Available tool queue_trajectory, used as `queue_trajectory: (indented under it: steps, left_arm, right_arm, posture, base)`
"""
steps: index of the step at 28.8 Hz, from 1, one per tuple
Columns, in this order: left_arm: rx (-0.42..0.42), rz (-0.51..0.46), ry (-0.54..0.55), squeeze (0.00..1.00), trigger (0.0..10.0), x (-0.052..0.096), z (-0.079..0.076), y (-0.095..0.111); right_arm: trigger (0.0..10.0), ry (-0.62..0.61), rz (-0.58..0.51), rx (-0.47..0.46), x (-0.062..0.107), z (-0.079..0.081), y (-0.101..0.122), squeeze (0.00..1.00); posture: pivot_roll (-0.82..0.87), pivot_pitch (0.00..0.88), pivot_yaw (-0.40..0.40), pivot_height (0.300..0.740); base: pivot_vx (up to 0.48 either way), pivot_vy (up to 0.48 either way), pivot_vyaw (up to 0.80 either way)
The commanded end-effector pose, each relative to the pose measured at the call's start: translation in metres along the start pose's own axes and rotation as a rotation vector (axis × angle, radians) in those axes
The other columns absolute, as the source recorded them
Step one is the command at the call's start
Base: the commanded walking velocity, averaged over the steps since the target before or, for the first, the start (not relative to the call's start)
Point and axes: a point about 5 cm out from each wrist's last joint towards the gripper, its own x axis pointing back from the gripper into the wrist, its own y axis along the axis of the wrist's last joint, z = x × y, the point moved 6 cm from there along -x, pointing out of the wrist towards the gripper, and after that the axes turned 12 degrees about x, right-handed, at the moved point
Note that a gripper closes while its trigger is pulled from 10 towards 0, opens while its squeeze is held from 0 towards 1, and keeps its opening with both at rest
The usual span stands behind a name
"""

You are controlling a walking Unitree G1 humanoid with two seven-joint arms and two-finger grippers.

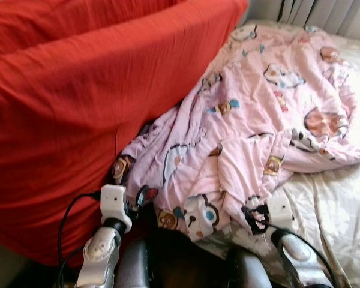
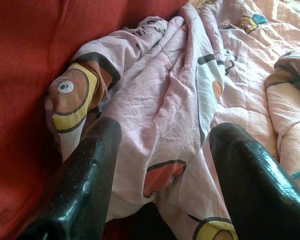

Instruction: Clean up the room

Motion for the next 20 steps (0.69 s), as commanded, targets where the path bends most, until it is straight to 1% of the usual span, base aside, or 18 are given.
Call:
queue_trajectory:
  steps: [1, 4, 8, 11, 12, 14, 17, 20]
  left_arm:
    - [-0.023, 0.039, -0.005, 0.00, 10.0, 0.003, 0.000, -0.009]
    - [-0.024, 0.041, -0.010, 0.00, 10.0, 0.003, 0.000, -0.009]
    - [-0.024, 0.042, -0.011, 0.00, 10.0, 0.002, -0.001, -0.009]
    - [-0.026, 0.045, -0.016, 0.00, 10.0, 0.001, -0.002, -0.009]
    - [-0.031, 0.046, -0.025, 0.00, 10.0, 0.000, -0.004, -0.009]
    - [-0.031, 0.047, -0.026, 0.00, 10.0, 0.000, -0.004, -0.009]
    - [-0.034, 0.049, -0.028, 0.00, 10.0, 0.000, -0.004, -0.009]
    - [-0.037, 0.049, -0.030, 0.00, 10.0, 0.000, -0.004, -0.009]
  right_arm:
    - [10.0, 0.011, 0.021, -0.003, 0.005, -0.001, -0.006, 0.00]
    - [10.0, 0.008, 0.087, -0.023, 0.012, -0.005, -0.023, 0.00]
    - [10.0, 0.000, 0.106, -0.013, 0.014, -0.007, -0.027, 0.00]
    - [10.0, -0.015, 0.122, -0.012, 0.013, -0.009, -0.028, 0.00]
    - [10.0, -0.018, 0.129, -0.019, 0.009, -0.006, -0.026, 0.00]
    - [10.0, -0.012, 0.121, -0.031, 0.007, -0.003, -0.022, 0.00]
    - [10.0, 0.014, 0.122, -0.044, 0.000, 0.008, -0.015, 0.00]
    - [10.0, 0.022, 0.139, -0.042, -0.003, 0.012, -0.016, 0.00]
  posture:
    - [0.16, 0.150, -0.020, 0.597]
    - [0.16, 0.147, -0.018, 0.597]
    - [0.16, 0.145, -0.017, 0.597]
    - [0.15, 0.146, -0.013, 0.597]
    - [0.16, 0.147, -0.012, 0.597]
    - [0.16, 0.146, -0.009, 0.597]
    - [0.16, 0.147, -0.005, 0.597]
    - [0.16, 0.148, -0.003, 0.597]
  base:
    - [0.000, 0.000, 0.00]
    - [0.000, 0.000, 0.00]
    - [0.000, 0.000, 0.00]
    - [0.000, 0.000, 0.00]
    - [0.000, 0.000, 0.00]
    - [0.000, 0.000, 0.00]
    - [0.000, 0.000, 0.00]
    - [0.000, 0.000, 0.00]
